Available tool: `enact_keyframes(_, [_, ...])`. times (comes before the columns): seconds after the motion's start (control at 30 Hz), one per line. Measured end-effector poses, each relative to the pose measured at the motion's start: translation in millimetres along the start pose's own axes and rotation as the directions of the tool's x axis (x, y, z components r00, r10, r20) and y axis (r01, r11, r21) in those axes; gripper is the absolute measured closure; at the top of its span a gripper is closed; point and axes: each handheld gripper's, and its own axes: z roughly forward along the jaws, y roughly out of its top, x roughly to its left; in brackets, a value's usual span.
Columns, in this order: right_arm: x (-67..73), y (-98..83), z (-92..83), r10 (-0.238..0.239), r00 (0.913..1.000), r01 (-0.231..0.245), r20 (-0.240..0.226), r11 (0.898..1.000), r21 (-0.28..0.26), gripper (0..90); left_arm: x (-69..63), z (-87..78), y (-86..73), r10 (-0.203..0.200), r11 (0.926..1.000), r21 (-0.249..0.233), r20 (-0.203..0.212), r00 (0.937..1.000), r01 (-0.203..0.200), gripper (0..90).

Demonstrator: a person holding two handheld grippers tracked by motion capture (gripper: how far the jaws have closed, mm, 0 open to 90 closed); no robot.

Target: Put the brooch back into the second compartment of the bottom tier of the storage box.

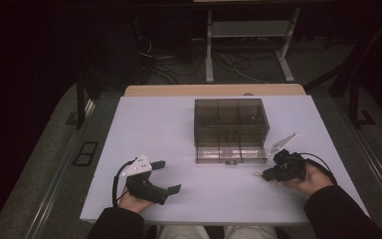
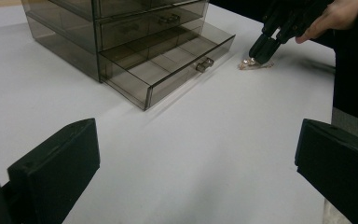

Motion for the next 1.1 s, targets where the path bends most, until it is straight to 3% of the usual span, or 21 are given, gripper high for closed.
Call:
enact_keyframes(0.6, [-4.5, 4.8, -19.2, 0.009, 0.9998, -0.008, 0.019, 0.999, -0.044, 79.9, 0.1, 0.0, -0.1, -0.001, 1.0000, -0.001, -0.002, 1.0000, 0.001, 0.0])
enact_keyframes(1.1, [-2.0, 16.9, -28.5, -0.012, 0.9999, 0.013, 0.011, 0.997, -0.075, 79.9, 0.5, 0.6, -0.2, -0.001, 1.0000, 0.003, -0.004, 1.0000, 0.001, 0.0])
